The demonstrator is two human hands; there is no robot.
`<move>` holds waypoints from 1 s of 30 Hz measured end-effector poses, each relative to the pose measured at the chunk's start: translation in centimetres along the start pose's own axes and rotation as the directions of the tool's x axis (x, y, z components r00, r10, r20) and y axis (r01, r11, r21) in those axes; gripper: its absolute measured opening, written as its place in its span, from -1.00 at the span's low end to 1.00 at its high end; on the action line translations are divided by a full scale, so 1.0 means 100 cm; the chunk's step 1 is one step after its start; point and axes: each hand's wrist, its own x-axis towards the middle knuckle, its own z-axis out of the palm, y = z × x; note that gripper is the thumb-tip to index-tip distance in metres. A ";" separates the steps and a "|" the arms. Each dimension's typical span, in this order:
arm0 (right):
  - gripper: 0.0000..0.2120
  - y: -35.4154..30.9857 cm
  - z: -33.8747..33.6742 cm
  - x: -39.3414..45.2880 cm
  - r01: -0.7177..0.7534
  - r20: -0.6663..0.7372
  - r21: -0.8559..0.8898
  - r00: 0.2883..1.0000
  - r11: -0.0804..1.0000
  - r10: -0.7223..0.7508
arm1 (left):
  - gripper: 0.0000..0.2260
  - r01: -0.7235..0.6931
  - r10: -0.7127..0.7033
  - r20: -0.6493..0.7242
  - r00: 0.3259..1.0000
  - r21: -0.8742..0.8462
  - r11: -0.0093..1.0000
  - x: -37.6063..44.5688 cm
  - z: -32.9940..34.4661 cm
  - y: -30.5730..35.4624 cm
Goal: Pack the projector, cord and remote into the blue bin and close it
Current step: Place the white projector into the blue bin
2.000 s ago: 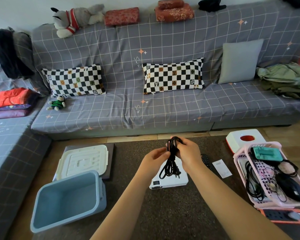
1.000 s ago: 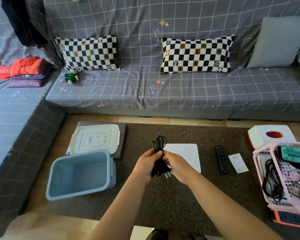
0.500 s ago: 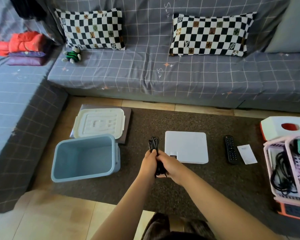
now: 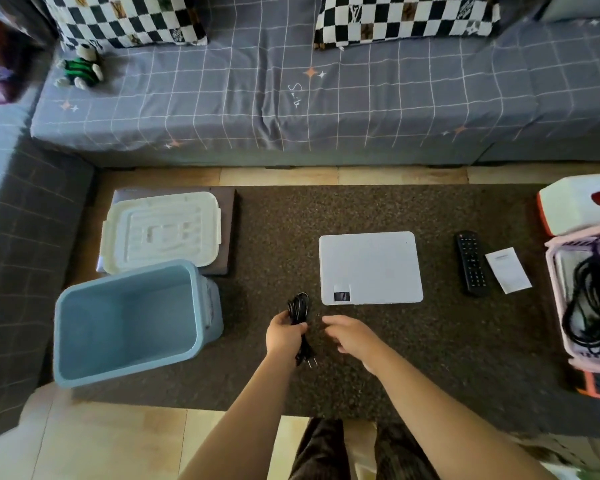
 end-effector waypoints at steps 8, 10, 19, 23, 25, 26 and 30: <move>-0.72 0.018 -0.013 0.033 0.128 -0.337 -0.154 0.925 0.980 -0.174 | -0.55 -0.011 0.019 -0.089 0.996 0.098 0.995 0.050 0.024 -0.015; -0.76 0.023 -0.021 0.035 0.156 -0.452 -0.215 0.859 0.964 -0.240 | -0.56 0.005 0.006 -0.089 0.996 0.125 0.992 0.057 0.031 -0.018; -0.73 0.032 -0.048 0.043 0.076 -0.609 -0.338 0.743 0.938 -0.279 | -0.57 -0.003 0.020 -0.153 0.988 0.106 0.994 0.055 0.049 -0.005; -0.59 0.036 -0.064 0.045 -0.079 -0.782 -0.315 0.586 0.946 -0.211 | -0.62 -0.213 0.247 -0.164 0.955 0.200 0.956 0.044 0.065 0.004; -0.50 0.039 -0.073 0.048 -0.096 -0.801 -0.230 0.583 0.969 -0.132 | -0.61 -0.230 0.236 -0.037 0.971 0.120 0.966 0.038 0.076 0.009; -0.46 0.040 -0.078 0.050 -0.081 -0.791 -0.185 0.603 0.979 -0.099 | -0.60 -0.211 0.209 0.025 0.978 0.084 0.974 0.036 0.080 0.010; -0.35 0.044 -0.087 0.054 0.050 -0.714 -0.028 0.698 0.998 -0.055 | -0.48 -0.140 0.132 0.152 0.979 0.047 0.989 0.036 0.086 0.012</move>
